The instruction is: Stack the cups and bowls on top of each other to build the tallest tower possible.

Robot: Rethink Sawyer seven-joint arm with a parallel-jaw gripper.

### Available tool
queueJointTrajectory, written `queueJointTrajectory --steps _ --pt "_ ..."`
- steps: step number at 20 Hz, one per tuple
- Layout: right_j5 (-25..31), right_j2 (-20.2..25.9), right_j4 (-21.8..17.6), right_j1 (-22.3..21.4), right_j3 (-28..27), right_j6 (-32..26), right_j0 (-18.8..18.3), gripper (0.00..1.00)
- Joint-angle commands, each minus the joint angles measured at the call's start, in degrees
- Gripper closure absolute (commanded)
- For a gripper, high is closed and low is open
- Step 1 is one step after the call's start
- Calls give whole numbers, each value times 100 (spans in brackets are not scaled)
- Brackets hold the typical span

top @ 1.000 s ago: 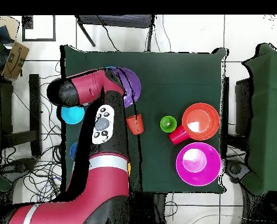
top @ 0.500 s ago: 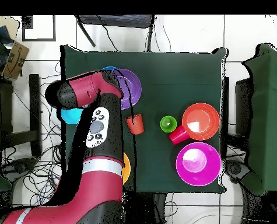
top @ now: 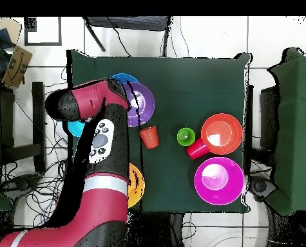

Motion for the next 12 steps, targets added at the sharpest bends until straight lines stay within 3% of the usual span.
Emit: queueJointTrajectory --steps 1,9,12 --pt "546 327 197 -28 -115 452 47 100" --pt "-2 730 616 -263 197 316 -216 100" --pt "-548 864 718 -265 243 308 -297 100"
